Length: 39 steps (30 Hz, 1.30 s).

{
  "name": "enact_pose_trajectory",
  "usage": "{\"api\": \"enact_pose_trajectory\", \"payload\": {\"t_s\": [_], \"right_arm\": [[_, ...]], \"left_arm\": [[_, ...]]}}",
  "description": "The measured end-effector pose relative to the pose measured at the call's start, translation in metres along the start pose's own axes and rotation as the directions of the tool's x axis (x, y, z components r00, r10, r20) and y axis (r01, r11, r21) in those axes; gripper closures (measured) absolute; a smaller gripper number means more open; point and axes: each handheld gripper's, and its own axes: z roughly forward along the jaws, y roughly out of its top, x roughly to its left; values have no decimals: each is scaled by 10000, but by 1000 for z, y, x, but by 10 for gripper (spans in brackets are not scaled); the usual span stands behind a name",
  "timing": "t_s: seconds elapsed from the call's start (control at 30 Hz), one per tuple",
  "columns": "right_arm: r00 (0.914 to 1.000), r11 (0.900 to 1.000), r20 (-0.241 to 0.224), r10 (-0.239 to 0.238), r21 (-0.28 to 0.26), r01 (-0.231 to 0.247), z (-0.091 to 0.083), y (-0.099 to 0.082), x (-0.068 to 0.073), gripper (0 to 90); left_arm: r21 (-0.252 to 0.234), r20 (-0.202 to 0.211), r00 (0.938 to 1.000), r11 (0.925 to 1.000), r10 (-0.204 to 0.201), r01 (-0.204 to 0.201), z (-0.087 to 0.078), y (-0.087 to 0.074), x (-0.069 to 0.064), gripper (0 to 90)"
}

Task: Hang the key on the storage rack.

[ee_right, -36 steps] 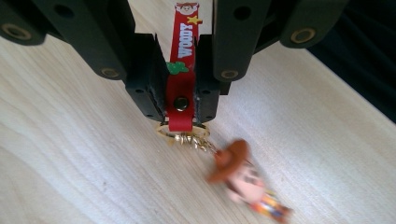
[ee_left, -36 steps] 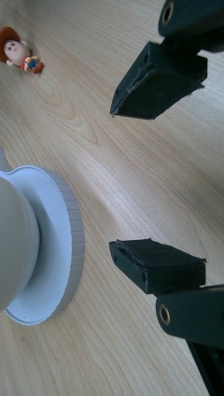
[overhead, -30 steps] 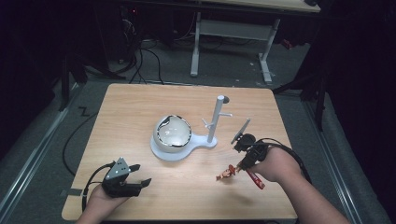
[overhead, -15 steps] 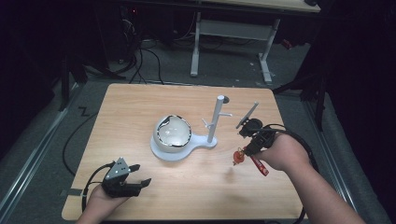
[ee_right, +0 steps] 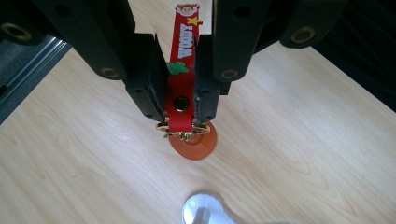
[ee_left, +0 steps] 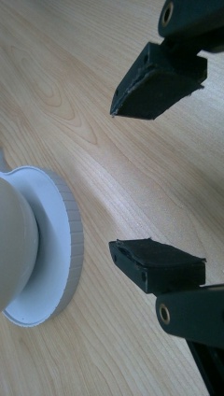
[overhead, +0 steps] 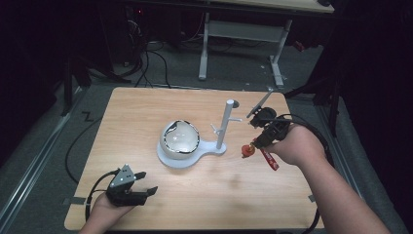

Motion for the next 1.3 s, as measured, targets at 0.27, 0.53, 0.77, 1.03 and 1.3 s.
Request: {"api": "enact_pose_trajectory", "payload": {"t_s": [0.27, 0.53, 0.77, 1.03, 1.3], "right_arm": [[9999, 9988, -103, -39, -491, 34, -15, 17, -3, 748], [9999, 9987, -50, 89, -506, -91, -17, 31, -8, 748], [9997, 9982, -47, 235, -556, -238, -19, 42, -12, 747], [9996, 9981, -68, 284, -548, -287, -16, 51, -17, 747], [9995, 9988, -138, 275, -412, -281, -7, 60, -18, 747]], "left_arm": [[68, -21, 10000, 10000, 10, -10, 1, -1, -1, 296], [59, -20, 10000, 10000, -8, 8, 0, -1, 0, 295], [116, 32, 10000, 9999, 51, -51, 1, -2, -2, 296], [69, -22, 10000, 10000, -9, 9, -2, -3, -1, 295], [76, -40, 10000, 9999, -79, 79, -2, -4, 1, 296]]}}
